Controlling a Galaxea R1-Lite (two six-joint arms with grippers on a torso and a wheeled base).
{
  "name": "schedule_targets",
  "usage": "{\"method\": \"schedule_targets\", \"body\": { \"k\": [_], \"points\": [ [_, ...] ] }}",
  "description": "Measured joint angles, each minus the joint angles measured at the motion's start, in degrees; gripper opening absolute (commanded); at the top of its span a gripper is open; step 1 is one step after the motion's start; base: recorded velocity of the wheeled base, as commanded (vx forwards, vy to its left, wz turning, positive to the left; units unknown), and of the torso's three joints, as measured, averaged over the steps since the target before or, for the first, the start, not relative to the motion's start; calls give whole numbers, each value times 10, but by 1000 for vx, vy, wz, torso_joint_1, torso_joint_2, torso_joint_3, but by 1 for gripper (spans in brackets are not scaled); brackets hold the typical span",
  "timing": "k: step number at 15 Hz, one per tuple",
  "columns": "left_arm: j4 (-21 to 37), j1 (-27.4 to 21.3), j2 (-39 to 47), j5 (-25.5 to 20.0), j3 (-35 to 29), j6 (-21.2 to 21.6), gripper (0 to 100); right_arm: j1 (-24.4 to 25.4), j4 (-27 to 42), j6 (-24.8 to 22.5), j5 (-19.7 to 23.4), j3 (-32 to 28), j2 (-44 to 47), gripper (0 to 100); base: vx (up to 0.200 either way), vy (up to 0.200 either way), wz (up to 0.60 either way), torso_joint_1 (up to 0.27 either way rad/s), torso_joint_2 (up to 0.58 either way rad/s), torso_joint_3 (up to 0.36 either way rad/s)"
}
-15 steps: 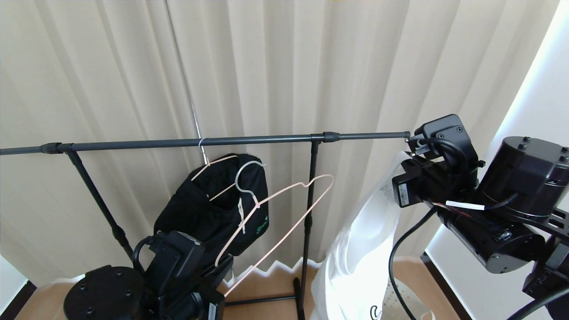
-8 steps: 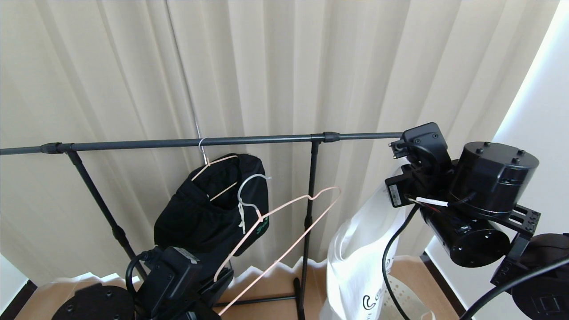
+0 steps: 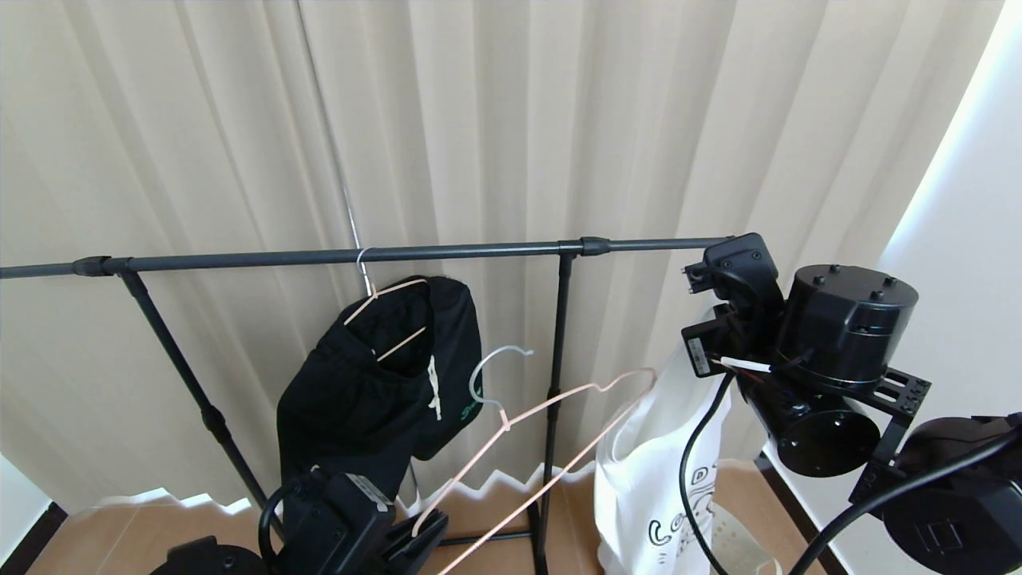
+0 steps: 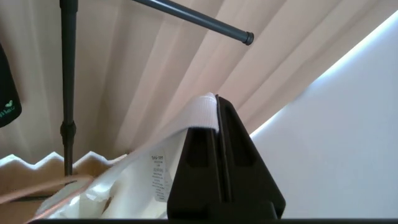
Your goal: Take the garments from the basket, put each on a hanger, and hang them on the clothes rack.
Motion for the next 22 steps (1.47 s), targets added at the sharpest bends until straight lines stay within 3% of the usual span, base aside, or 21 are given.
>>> {"method": "schedule_targets", "body": {
  "k": [4,6,16,22],
  "points": [
    [-55,-6,35,0,0,0,0,7,-25,0,1,0,20,0,0,0,0,0,0,0],
    [-55,-6,48,0,0,1,0,8,-51,-3,0,-1,39,0,0,0,0,0,0,0],
    [-55,-7,44,4,0,13,0,-36,-53,-7,0,-17,63,0,0,0,0,0,0,0],
    [-55,-9,41,0,0,4,0,-28,-83,-6,-6,-30,79,0,0,0,0,0,0,0]
  ]
}}
